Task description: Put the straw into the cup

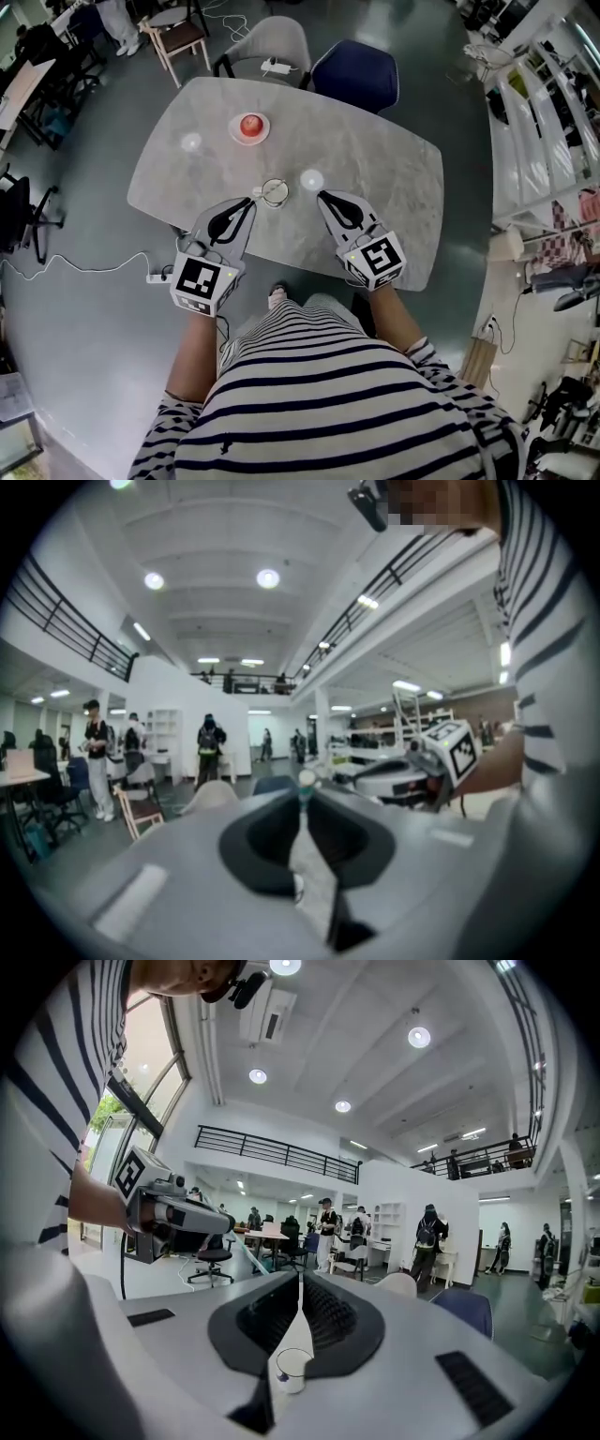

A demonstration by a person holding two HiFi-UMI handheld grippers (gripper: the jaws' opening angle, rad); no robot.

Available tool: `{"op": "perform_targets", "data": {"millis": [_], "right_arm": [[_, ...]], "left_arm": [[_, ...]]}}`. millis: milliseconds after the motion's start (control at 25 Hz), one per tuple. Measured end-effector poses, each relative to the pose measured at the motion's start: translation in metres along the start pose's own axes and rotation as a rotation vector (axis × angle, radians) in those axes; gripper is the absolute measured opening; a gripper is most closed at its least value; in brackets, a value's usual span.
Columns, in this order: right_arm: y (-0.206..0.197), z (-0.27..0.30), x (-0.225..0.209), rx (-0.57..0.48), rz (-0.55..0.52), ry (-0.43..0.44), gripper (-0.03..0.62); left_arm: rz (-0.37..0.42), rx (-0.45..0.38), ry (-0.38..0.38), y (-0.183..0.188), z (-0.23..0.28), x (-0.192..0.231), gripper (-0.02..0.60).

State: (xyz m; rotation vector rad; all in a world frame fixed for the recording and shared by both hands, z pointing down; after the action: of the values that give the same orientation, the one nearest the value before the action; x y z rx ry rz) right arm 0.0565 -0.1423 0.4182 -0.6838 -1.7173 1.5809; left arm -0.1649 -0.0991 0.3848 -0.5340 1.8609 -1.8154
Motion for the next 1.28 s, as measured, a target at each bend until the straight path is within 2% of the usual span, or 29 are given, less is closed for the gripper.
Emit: {"op": "perform_targets", "data": {"millis": [160,360,920,1280], "right_arm": [[0.002,0.007,-0.005,0.000,-0.012,-0.027,0.008],[-0.003,0.008,-0.015,0.014,-0.012,-0.036,0.008],[-0.007,0.031,-0.026,0.011,0.000,-0.018,0.008],[-0.011,0.027,-0.042,0.027,0.005,-0.031,0.008]], "left_arm": [[0.029,0.029,-0.042,-0.006,0.009,0.012,0.026],[0.013,0.065,-0.070,-0.015,0.023,0.018,0.026],[0.022,0.147,-0.083,-0.030,0.034,0.036,0.026],[0.035,0.230,-0.131,-0.051,0.063,0.036,0.026]]}}
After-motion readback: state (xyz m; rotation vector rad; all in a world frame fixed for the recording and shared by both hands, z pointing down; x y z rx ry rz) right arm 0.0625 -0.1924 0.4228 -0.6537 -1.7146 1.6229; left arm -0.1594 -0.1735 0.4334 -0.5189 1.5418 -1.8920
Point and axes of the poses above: the fingertips, and each gripper's own axes: z forward along the fingers, x to its left, y out of its top, the point moved 8 cm from there along -z, backward along the fingers, and after that the axes turned 8 degrees about -x, right-handed, at the moved point
